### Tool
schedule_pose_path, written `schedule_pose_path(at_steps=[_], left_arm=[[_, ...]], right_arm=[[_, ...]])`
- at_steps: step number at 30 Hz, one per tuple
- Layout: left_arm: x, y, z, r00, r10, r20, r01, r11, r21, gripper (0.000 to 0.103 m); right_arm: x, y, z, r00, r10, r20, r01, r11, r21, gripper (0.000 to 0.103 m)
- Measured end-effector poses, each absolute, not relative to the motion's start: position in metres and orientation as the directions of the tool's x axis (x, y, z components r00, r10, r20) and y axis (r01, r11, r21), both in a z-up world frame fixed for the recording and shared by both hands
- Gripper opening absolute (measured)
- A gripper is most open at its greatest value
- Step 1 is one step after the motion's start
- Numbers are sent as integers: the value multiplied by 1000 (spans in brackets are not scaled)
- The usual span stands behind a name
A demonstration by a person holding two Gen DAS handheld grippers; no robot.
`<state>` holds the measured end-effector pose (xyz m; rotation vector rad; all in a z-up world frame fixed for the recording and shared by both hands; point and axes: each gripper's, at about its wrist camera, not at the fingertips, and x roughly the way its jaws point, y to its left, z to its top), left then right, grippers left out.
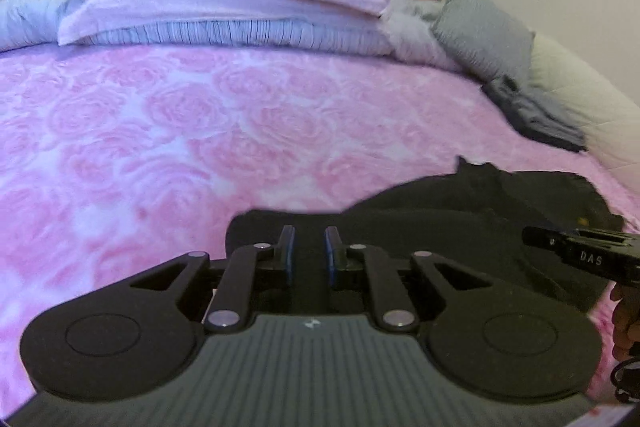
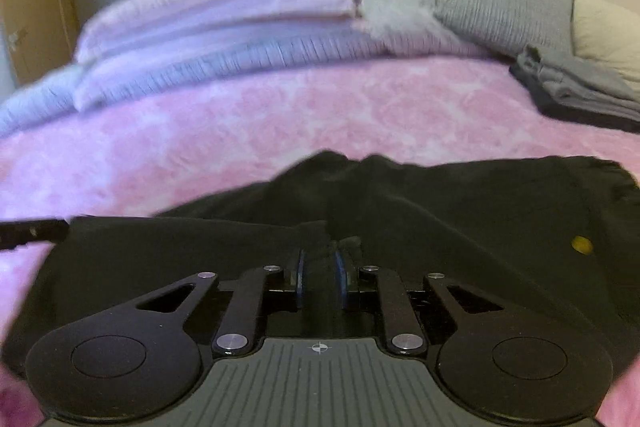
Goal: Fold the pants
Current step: 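Lay the hems onto the waistband with the left gripper while the right gripper holds it, then grasp the folded black pants edge with the right gripper and lift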
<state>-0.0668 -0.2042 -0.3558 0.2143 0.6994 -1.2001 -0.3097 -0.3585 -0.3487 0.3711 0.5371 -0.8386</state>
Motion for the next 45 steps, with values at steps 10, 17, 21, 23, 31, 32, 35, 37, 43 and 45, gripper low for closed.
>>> schedule_pose_path(at_steps=[10, 17, 21, 23, 31, 32, 35, 37, 43, 45], left_arm=[[-96, -173, -378, 212, -710, -671, 882, 435, -182, 11], [-120, -141, -345, 217, -700, -680, 870, 454, -190, 28], [-139, -120, -333, 209, -696, -687, 875, 446, -187, 37], [-145, -111, -328, 206, -692, -692, 876, 445, -184, 38], [-155, -73, -320, 211, -682, -700, 876, 450, -175, 45], [-155, -68, -323, 209, -678, -705, 874, 453, -176, 45], [-152, -60, -331, 206, -659, -723, 865, 468, -180, 45], [-148, -56, -338, 205, -648, -734, 858, 480, -183, 45], [-136, -51, -348, 207, -631, -748, 843, 503, -191, 45], [-129, -51, -351, 209, -623, -753, 835, 515, -195, 45]], right_arm=[[-302, -323, -362, 477, -584, -657, 739, 672, -60, 13], [-343, -282, -335, 473, -623, -623, 773, 633, -46, 50], [-364, -262, -329, 454, -640, -620, 779, 623, -73, 52], [-373, -250, -325, 450, -661, -600, 775, 624, -106, 52], [-382, -211, -323, 458, -700, -548, 728, 649, -220, 52], [-381, -207, -324, 461, -697, -549, 720, 656, -229, 52], [-371, -195, -332, 476, -685, -551, 673, 687, -273, 52], [-362, -189, -338, 492, -674, -551, 632, 712, -307, 52], [-327, -178, -358, 525, -649, -551, 509, 758, -408, 52], [-314, -177, -365, 540, -634, -554, 466, 773, -432, 52]])
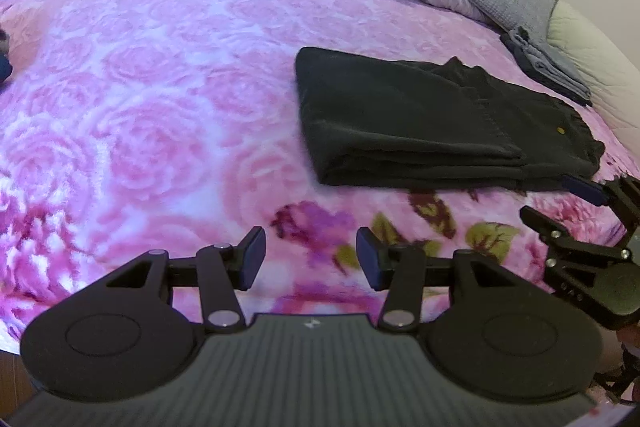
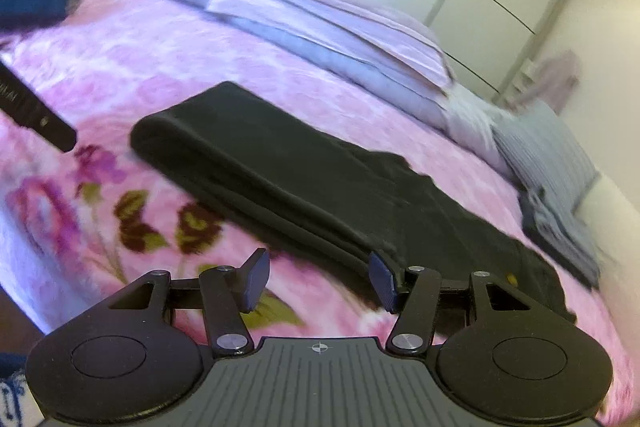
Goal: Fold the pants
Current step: 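Grasp the folded black pants edge with the right gripper and lift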
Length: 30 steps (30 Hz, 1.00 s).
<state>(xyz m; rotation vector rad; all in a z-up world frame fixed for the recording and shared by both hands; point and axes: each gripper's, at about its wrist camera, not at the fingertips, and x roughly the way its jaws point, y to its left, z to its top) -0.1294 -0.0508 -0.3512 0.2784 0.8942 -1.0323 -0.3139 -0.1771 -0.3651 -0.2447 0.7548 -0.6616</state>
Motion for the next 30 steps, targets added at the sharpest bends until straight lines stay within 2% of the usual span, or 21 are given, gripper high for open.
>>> schedule_pose_path(at_steps=[8, 13, 20, 22, 24, 26, 30], left_arm=[[-100, -47, -366, 224, -589, -776, 803, 563, -196, 45], [-82, -43, -371, 242, -580, -778, 785, 588, -194, 45], [-62, -41, -376, 257, -570, -781, 765, 614, -196, 45], [-59, -43, -378, 254, -570, -781, 762, 615, -201, 45], [-58, -46, -379, 250, -569, -783, 759, 617, -206, 45], [-57, -48, -380, 245, -571, -783, 756, 619, -215, 45], [-56, -51, -374, 252, -592, -765, 745, 623, -237, 45]], right_arm=[[-256, -166, -401, 599, -596, -536, 253, 775, -579, 53], [-221, -158, -426, 633, -582, -511, 114, 723, -682, 66], [-189, -163, -451, 666, -555, -499, 9, 675, -738, 65], [-178, -167, -453, 674, -534, -510, -8, 685, -728, 57], [-171, -167, -458, 652, -553, -519, -9, 679, -734, 39], [-168, -166, -464, 666, -564, -488, 6, 659, -752, 28], [-179, -178, -443, 712, -562, -421, 201, 737, -645, 18]])
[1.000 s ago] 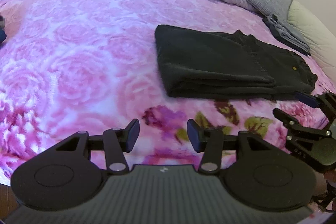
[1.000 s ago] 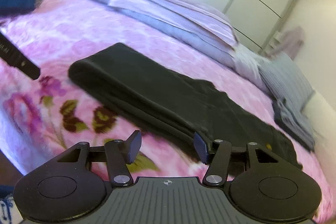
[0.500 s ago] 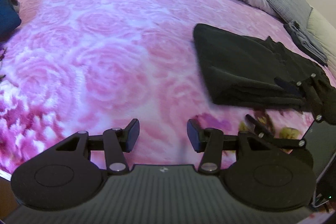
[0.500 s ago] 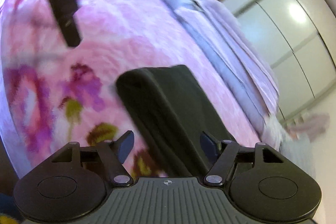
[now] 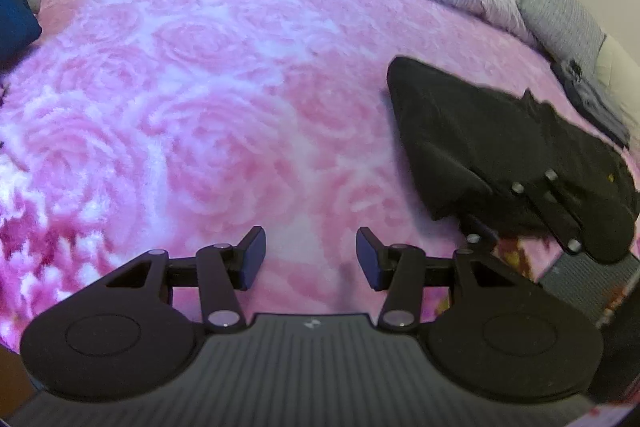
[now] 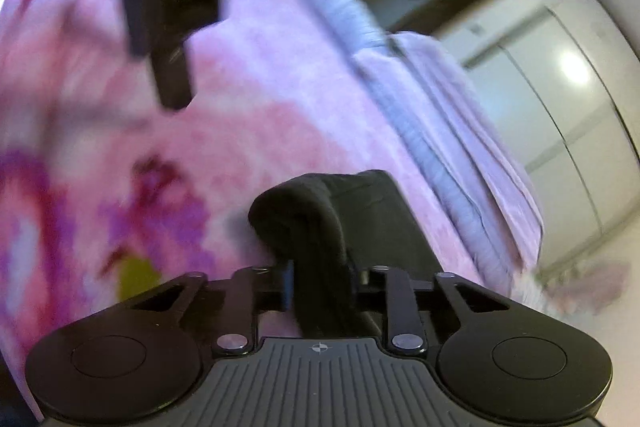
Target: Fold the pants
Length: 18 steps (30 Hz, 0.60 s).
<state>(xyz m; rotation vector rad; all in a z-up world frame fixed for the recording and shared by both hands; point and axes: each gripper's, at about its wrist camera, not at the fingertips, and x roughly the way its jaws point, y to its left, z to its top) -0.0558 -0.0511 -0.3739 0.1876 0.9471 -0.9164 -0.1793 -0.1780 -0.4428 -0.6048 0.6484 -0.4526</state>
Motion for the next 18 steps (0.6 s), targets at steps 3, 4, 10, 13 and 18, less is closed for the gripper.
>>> schedule_pose_path(at_steps=[3, 4, 10, 13, 18], left_arm=[[-54, -53, -364, 264, -622, -737, 737, 623, -261, 44], [-54, -56, -360, 268, -630, -729, 736, 622, -267, 44], [-73, -98, -335, 253, -689, -679, 799, 545, -255, 44], [-95, -133, -324, 203, -732, -650, 846, 465, -260, 44], [-149, -199, -320, 78, -779, -622, 916, 303, -264, 44]], right_arm=[[-196, -202, -398, 751, -566, -339, 410, 803, -433, 17], [-205, -212, -380, 760, -575, -303, 474, 809, -348, 17], [-281, -283, -299, 748, -649, -141, 664, 731, 159, 17], [-338, -332, -279, 700, -704, -120, 690, 623, 368, 17], [-449, -411, -297, 558, -806, -195, 737, 374, 563, 25]])
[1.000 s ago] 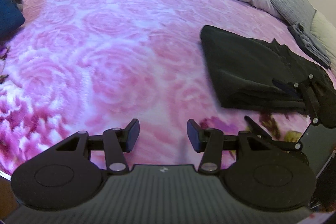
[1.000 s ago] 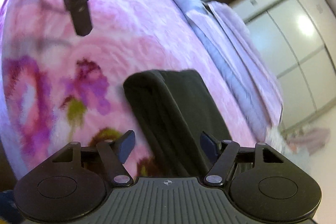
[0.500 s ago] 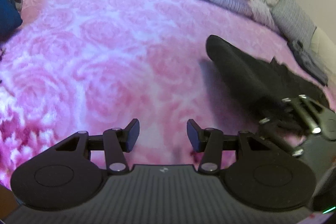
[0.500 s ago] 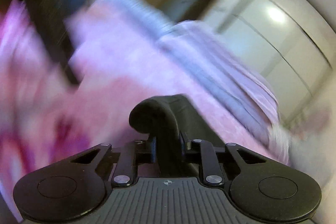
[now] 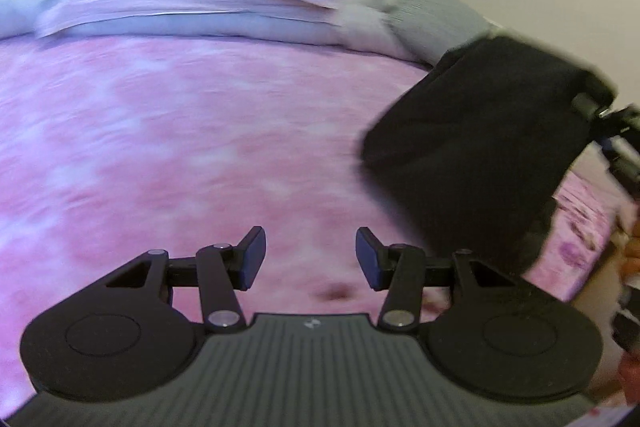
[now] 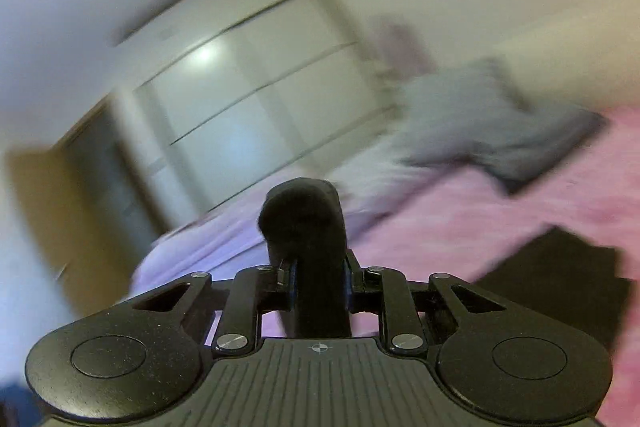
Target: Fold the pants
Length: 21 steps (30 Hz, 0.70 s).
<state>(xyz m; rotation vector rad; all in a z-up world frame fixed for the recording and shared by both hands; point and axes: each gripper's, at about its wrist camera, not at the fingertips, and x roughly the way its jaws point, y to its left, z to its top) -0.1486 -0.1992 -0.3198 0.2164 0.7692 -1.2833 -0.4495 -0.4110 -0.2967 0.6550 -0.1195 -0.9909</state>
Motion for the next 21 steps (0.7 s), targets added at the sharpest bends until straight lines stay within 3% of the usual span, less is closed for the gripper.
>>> schedule_pose_path(at_steps=[1, 2, 4, 6, 9, 17, 19, 20, 21], left_arm=[[-159, -213, -322, 52, -777, -627, 923, 277, -266, 45], [-168, -226, -325, 28, -773, -634, 928, 255, -271, 45], [-185, -246, -333, -16, -763, -646, 933, 221, -285, 44], [-198, -262, -339, -38, -752, -658, 936, 204, -286, 44], [-210, -276, -342, -45, -746, -664, 940, 194, -282, 44], [-224, -293, -346, -38, -745, -666, 943, 194, -270, 44], [-227, -299, -348, -44, -746, -664, 944, 186, -272, 44], [-230, -303, -349, -44, -747, -664, 946, 182, -268, 44], [-232, -305, -351, -45, -748, -663, 948, 178, -265, 44]], right_arm=[[-473, -429, -312, 516, -812, -272, 760, 288, 582, 31], [-492, -445, -330, 478, -804, -352, 774, 197, 601, 44], [-532, -475, -368, 480, -740, -471, 720, 27, 693, 47], [-569, -482, -391, 537, -742, -402, 568, -34, 822, 47], [-590, -488, -389, 561, -783, -270, 458, 22, 889, 47], [-585, -496, -393, 580, -731, -359, 561, 39, 827, 45], [-579, -493, -392, 573, -720, -392, 601, 43, 798, 38], [-578, -495, -391, 567, -713, -414, 623, 42, 781, 24], [-577, -497, -389, 568, -707, -421, 634, 51, 771, 21]])
